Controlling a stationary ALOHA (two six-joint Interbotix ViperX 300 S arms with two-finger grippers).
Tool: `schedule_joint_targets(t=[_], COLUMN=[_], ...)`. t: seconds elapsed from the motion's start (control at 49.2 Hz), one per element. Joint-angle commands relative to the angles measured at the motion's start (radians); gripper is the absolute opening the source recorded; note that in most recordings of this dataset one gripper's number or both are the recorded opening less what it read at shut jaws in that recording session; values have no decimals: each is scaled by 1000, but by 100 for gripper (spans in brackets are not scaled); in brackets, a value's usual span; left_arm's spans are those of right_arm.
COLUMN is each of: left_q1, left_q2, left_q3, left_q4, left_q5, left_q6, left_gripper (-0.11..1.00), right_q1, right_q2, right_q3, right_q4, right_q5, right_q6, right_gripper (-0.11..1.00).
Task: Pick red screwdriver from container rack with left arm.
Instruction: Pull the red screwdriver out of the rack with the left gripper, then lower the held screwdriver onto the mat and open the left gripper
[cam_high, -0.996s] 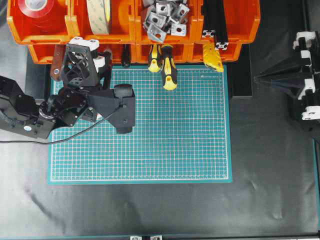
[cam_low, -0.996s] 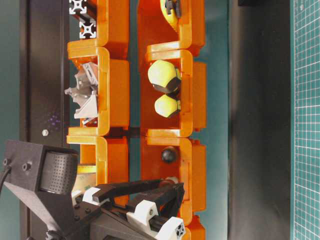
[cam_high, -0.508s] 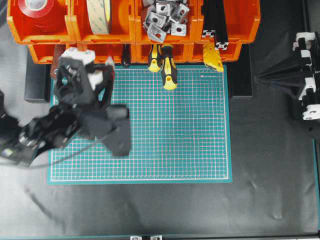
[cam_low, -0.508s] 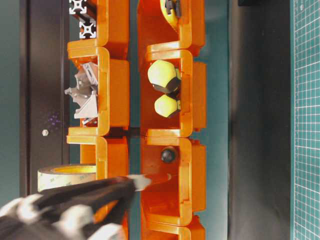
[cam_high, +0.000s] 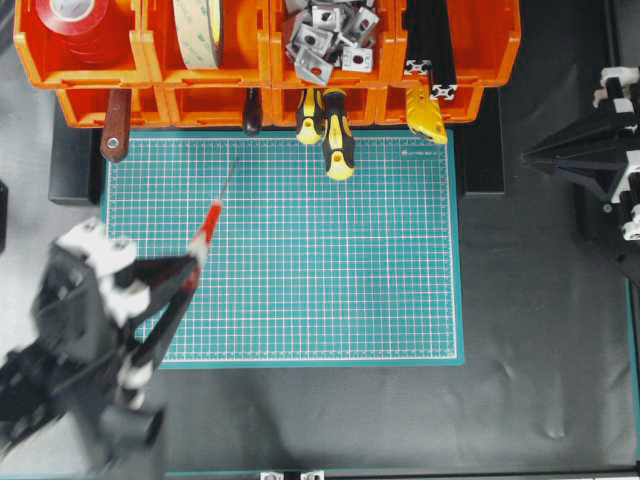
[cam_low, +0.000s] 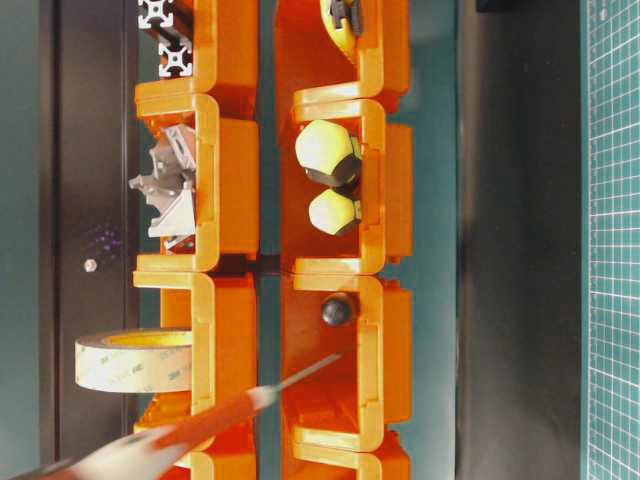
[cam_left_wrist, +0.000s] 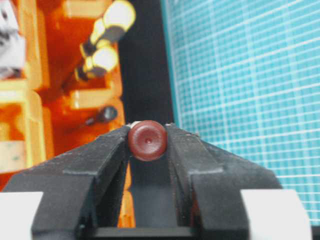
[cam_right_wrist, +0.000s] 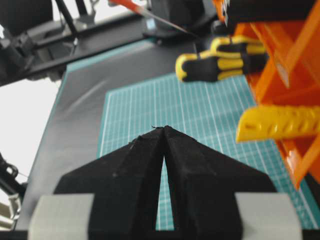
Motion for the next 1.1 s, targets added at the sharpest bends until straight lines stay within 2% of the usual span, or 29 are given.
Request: schedule_joint_targets(t=[0.0,0.142,0.325,0.508,0.651,1.077], left_q1=[-35,-38,26,120,186,299], left_q2=[6,58,106,153,179,179], left_q3=[-63,-52,26,100,135,166], left_q4=[5,5,5,3,5,5], left_q5=[-6,-95,-233,-437,-545,-681], left_q6=[8,28,29,29,29,35], left_gripper=[24,24,24,24,24,24], right_q1=[0,5,6,6,6,6], right_q2=[3,-3,-8,-21,-35,-37], right_q3=[-40,-44,-46,-57,-67,-67], right_q4=[3,2,3,3,2,2], right_q5=[31,100,137,149,178,201], right_q6=[32,112,172,173,173,173], right_gripper=[0,0,0,0,0,0])
